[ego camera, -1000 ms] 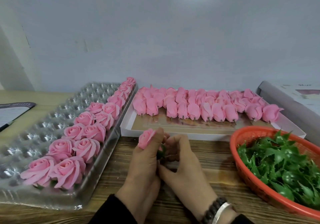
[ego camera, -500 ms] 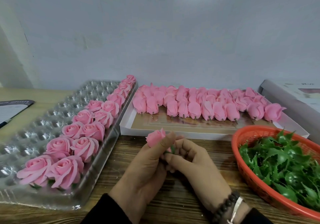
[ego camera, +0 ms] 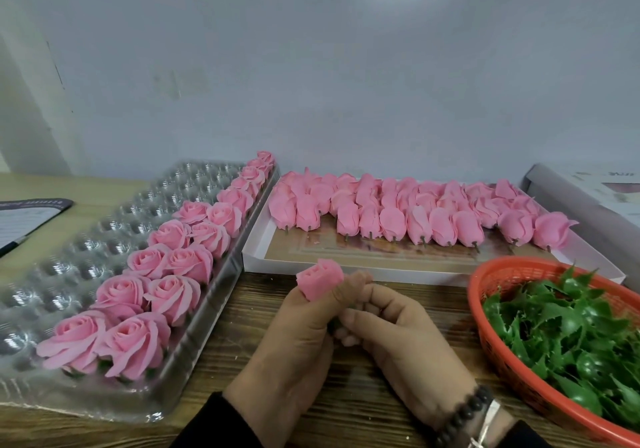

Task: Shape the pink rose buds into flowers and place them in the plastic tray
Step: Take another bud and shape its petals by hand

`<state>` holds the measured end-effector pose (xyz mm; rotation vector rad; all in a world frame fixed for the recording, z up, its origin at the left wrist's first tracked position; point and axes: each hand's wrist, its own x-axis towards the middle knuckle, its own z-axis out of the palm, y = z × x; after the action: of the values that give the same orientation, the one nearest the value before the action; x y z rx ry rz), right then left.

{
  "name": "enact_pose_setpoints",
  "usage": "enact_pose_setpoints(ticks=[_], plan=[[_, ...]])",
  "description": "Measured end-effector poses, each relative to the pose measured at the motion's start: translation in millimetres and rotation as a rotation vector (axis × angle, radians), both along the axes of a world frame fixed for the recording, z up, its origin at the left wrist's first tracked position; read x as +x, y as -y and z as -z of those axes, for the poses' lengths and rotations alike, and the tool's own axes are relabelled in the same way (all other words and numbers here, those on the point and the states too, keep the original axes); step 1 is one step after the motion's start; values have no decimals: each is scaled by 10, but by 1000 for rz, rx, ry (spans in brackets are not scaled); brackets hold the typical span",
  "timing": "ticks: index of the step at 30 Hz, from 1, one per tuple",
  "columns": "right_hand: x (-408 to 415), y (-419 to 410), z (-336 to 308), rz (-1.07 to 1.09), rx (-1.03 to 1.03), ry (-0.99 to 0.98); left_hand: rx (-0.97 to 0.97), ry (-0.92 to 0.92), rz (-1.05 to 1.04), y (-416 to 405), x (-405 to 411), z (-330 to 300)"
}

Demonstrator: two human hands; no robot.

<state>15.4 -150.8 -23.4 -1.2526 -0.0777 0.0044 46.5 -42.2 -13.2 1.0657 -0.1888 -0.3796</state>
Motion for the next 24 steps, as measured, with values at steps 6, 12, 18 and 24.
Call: enact_pose_setpoints(ticks=[6, 12, 18, 24], plan=[[-13, 37, -49, 295, -234, 107, 320, 354, -211, -77, 53, 1], [-56, -12, -123, 284, -643, 368, 650, 590, -287, -73, 71, 45], [-35, 36, -120, 275, -654, 312, 835, 711, -237, -82, 90, 97], [-31, 78, -151, 158, -630, 216, 880, 739, -160, -97, 72, 91]])
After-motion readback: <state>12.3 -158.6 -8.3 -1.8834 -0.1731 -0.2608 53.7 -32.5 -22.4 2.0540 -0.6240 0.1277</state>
